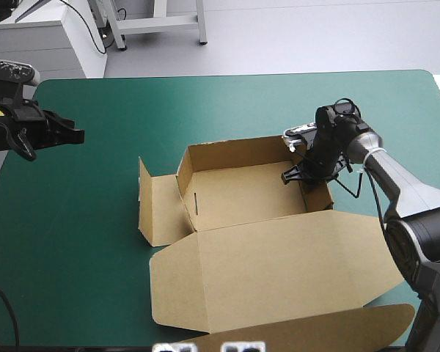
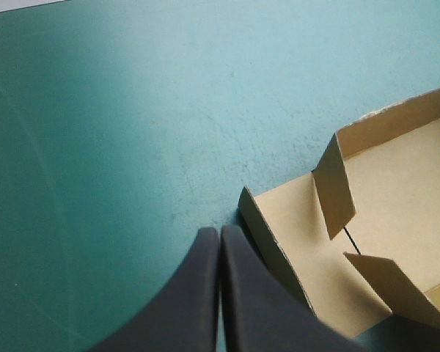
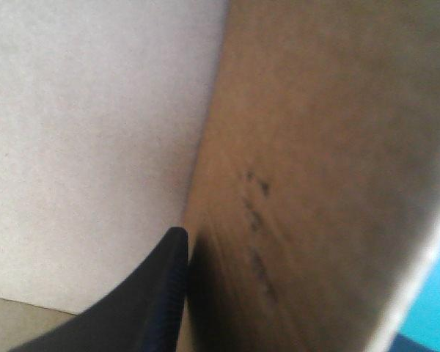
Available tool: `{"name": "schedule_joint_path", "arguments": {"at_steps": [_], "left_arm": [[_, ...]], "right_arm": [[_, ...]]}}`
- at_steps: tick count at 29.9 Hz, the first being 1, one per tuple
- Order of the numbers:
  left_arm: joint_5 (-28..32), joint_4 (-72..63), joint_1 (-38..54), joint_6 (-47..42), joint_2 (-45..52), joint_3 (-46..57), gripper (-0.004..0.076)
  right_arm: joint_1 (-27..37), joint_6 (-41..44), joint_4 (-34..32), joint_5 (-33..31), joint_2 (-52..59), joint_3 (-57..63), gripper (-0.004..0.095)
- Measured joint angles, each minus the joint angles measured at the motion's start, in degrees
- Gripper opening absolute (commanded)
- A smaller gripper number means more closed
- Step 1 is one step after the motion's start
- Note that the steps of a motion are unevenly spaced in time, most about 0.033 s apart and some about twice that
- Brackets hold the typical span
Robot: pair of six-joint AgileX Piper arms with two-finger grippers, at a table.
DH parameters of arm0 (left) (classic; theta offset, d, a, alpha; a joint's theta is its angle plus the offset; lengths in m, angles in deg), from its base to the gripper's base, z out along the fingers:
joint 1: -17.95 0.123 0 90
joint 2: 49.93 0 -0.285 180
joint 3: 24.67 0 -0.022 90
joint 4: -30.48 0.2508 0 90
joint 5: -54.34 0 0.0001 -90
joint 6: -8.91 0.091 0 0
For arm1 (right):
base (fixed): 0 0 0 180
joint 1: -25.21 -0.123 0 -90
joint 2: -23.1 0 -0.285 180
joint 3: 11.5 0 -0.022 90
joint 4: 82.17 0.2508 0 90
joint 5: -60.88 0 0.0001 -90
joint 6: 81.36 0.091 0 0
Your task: Fold the box
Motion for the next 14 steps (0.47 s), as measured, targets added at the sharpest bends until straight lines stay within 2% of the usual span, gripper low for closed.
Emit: {"name": "schedule_joint_path", "arguments": {"at_steps": [14], "left_arm": [[0.0,0.3,0.0,-0.2,-0.9,0.2,-0.0009]], "right_arm": [[0.0,-0.6,-1.9,-0.5,11.9,-3.5,-0.002]]}}
